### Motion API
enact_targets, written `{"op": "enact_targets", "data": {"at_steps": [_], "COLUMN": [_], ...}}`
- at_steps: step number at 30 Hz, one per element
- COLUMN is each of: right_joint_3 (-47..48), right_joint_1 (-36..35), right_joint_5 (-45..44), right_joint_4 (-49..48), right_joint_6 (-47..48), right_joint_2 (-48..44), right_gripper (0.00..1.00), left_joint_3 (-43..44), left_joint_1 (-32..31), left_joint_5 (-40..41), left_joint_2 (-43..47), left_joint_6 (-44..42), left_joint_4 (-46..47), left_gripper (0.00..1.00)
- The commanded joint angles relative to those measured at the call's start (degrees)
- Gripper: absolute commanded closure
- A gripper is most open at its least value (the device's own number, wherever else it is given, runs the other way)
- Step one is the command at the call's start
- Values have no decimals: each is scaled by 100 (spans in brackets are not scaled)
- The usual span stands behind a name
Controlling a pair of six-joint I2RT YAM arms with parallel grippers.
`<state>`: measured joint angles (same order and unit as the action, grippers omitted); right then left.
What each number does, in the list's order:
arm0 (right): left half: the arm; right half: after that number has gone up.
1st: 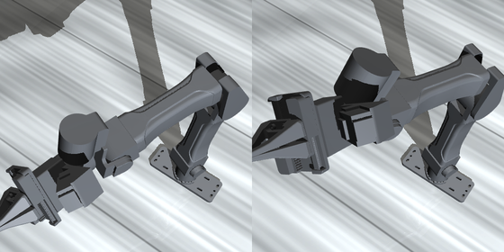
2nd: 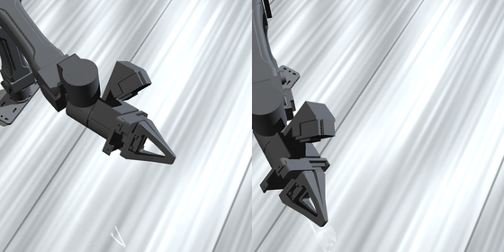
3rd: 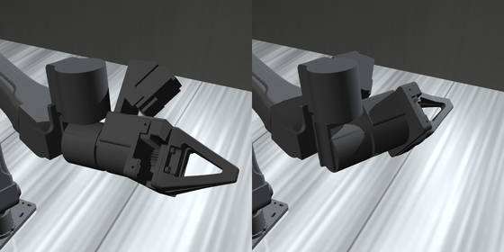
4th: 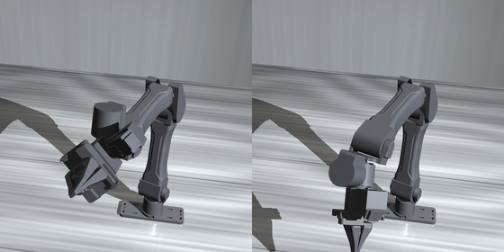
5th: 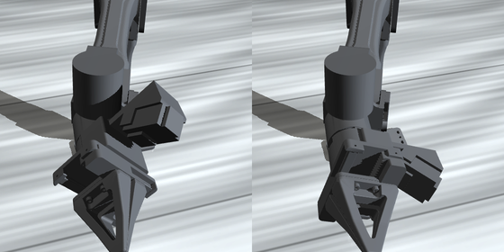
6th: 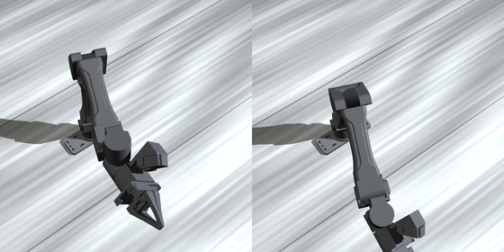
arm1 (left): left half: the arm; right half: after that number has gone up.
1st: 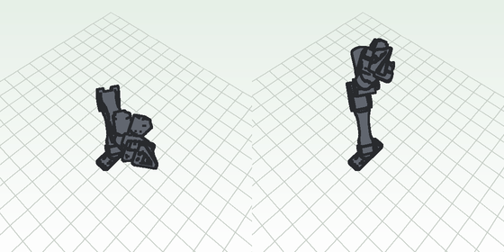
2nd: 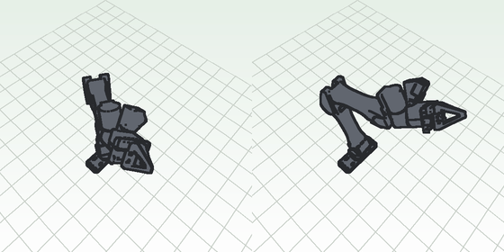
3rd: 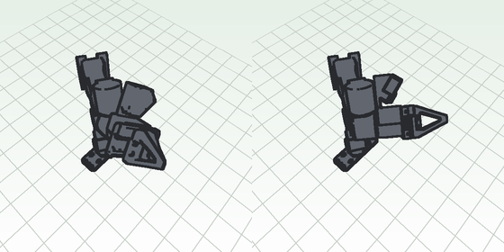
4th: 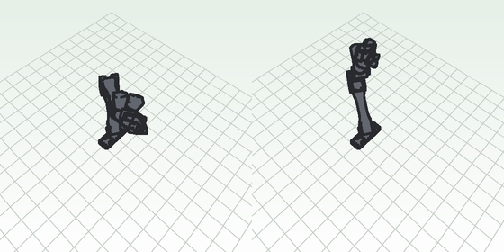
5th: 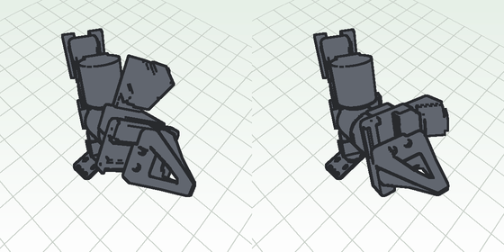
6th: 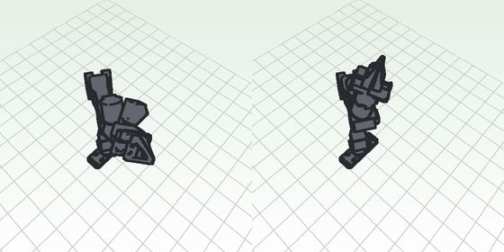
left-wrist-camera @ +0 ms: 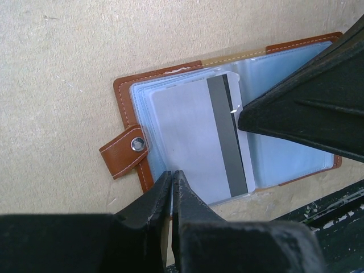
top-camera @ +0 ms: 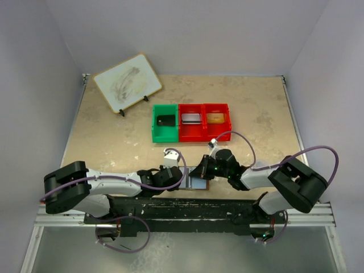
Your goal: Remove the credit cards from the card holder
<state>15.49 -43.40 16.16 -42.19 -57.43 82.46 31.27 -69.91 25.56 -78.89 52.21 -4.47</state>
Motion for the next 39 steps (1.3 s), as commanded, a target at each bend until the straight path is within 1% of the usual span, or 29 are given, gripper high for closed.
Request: {"op": "enact_targets", "data": {"at_steps": [1,7,10,12,13,14,15,17,20,22,24,26,28,30,31,34,35,37,39], "right_joint_3": [31,-131,-111,-72,-94,-151,-204,-251,-161,-128,-305,-576,-713,-583,-521,-565,-625,-673,-785], "right_joint_1": [105,144,139,125,109,100,84,22,-319,-566,-654,-660,-661,-661,-661,-652,-637,-506,-165], "right_joint_5": [199,235,350,374,436,480,499,478,323,101,-38,-69,-119,-70,-46,15,-83,-188,208], "right_joint_4": [-28,-96,-13,-98,-207,-326,-442,-509,-502,-521,-902,-1604,-2077,-2094,-2046,-1977,-1976,-1613,-1537], "right_joint_6": [61,-67,67,78,28,-21,-74,-170,-323,-499,-751,-996,-1116,-1074,-1034,-1151,-1193,-1119,-932], "right_joint_2": [-194,-235,-155,-12,69,149,220,375,639,839,986,1095,1139,1150,1139,946,800,422,129], "right_gripper": [100,100,99,85,82,74,71,69,65,66,69,79,86,98,100,100,100,100,100], "left_joint_3": [-191,-166,-173,-171,-173,-162,-164,-173,-174,-172,-181,-197,-213,-221,-218,-180,-182,-180,-187], "left_joint_1": [-23,-32,-38,-40,-40,-40,-40,-40,-40,-40,-49,-58,-64,-67,-67,-75,-75,-80,-76], "left_joint_5": [-45,-45,-90,-119,-121,-129,-137,-163,-198,-226,-236,-237,-236,-229,-235,-198,-167,-105,-64], "left_joint_2": [-164,-113,-127,-123,-126,-129,-134,-143,-199,-229,-241,-241,-241,-251,-250,-253,-255,-250,-258], "left_joint_6": [26,1,-26,-41,-43,-48,-52,-53,-46,-50,-44,-36,-28,-26,-26,-35,-23,-11,-42], "left_joint_4": [-542,-530,-462,-411,-389,-381,-370,-339,-293,-266,-256,-264,-270,-261,-271,-340,-399,-492,-612], "left_gripper": [100,100,100,100,100,100,100,100,100,100,100,100,100,100,100,100,100,100,100]}}
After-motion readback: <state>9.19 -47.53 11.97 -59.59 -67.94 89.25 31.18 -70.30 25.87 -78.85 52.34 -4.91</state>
